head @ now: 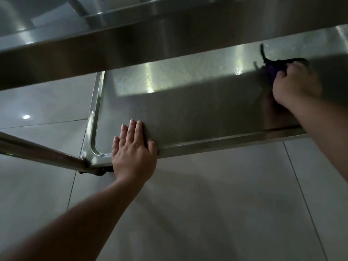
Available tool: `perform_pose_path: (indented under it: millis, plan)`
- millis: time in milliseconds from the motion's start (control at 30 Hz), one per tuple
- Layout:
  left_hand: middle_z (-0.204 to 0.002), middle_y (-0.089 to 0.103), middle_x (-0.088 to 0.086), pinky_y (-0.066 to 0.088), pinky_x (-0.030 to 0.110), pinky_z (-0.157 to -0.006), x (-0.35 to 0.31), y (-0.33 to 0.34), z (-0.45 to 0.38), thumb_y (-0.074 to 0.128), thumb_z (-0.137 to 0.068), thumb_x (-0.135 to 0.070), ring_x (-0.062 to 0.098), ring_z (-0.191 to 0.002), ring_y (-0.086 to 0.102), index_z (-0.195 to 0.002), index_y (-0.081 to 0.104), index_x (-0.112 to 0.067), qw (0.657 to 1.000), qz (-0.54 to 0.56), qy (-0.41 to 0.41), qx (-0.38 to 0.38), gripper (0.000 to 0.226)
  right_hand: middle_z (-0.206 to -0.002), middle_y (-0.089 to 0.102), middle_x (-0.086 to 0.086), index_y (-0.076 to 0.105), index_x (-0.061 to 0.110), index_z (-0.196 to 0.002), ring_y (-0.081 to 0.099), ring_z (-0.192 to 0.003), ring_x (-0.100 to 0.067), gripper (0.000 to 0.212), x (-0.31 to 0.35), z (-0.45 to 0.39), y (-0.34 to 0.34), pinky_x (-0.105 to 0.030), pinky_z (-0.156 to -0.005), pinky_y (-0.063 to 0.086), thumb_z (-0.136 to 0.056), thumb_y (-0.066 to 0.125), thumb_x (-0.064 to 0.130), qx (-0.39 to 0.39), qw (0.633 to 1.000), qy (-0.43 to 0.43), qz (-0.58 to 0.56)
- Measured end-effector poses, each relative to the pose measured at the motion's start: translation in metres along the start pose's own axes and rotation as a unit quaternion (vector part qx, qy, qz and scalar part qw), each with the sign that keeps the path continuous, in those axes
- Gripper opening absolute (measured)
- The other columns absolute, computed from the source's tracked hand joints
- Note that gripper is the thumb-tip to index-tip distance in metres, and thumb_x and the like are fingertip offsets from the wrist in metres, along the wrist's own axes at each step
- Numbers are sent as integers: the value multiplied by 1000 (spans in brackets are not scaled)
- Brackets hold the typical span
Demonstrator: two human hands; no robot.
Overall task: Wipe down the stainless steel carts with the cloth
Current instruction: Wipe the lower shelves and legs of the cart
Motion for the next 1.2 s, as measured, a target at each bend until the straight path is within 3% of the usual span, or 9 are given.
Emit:
perform_pose_path:
  millis: [100,233,400,533,700,867,967,1100,1200]
  plan:
    - [-178,4,-9,-3,39,-132,-1,0,0,25,-105,-52,10,-163,-6,-170,12,-30,1000,-1,-1,0,70,-161,42,-6,54,12,-145,34,-148,-40,50,24,37,12,-54,-121,29,-104,36,35,-28,999,9,-14]
    - [-178,7,-8,-1,40,-132,-2,-2,1,24,-103,-51,12,-163,-3,-170,15,-30,1000,2,-3,0,71,-159,47,-4,59,13,-142,44,-143,-35,44,96,112,39,-44,-121,33,-105,45,30,56,986,-148,-56]
    - [-178,10,-7,1,39,-132,-6,-7,1,30,-104,-45,13,-164,1,-170,17,-29,1000,-7,-13,5,69,-170,33,10,45,30,-158,25,-156,-27,54,163,210,63,-42,-128,19,-105,41,41,197,886,-420,-32]
    - [-178,9,-10,1,38,-132,-6,-11,4,35,-107,-44,11,-163,1,-170,18,-32,1000,8,-11,6,66,-168,35,10,47,31,-157,29,-156,-24,51,130,193,44,-40,-127,21,-107,48,38,192,855,-481,-16]
    - [-178,3,-12,2,40,-133,-5,-12,4,32,-110,-45,7,-163,-4,-171,13,-31,1000,5,-9,17,65,-157,54,2,61,23,-147,52,-140,-35,51,0,120,-1,-44,-117,39,-98,47,31,74,918,-390,-7]
    - [-178,1,-9,2,41,-133,-7,-14,5,31,-111,-40,9,-163,-5,-171,11,-29,1000,2,-4,27,64,-152,59,-6,65,15,-141,56,-132,-38,54,-108,61,-36,-48,-110,45,-97,41,36,-26,972,-233,2]
    - [-178,1,-8,2,41,-133,-7,-16,5,30,-111,-42,10,-163,-4,-171,12,-28,999,2,0,33,64,-151,58,-11,63,9,-140,53,-134,-38,57,-152,41,-47,-49,-110,44,-99,36,39,-61,986,-152,13]
    - [-178,4,-7,3,42,-133,-5,-15,5,19,-98,-53,11,-163,-1,-171,14,-28,999,6,13,31,77,-149,59,-14,63,6,-139,54,-133,-39,57,-171,31,-43,-50,-111,44,-100,37,38,-77,981,-177,10]
    - [-178,7,-8,6,43,-132,-2,-11,2,19,-98,-53,11,-163,1,-170,16,-30,1000,5,21,19,76,-152,56,-11,61,13,-140,53,-135,-40,56,-185,-7,-46,-50,-115,41,-100,36,42,-63,991,-114,4]
Point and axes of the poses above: each hand's wrist, its own z-axis away from the middle knuckle, its own y-axis out of the palm, x = y × z, the point moved 2 cm from there along -z, towards the middle knuckle
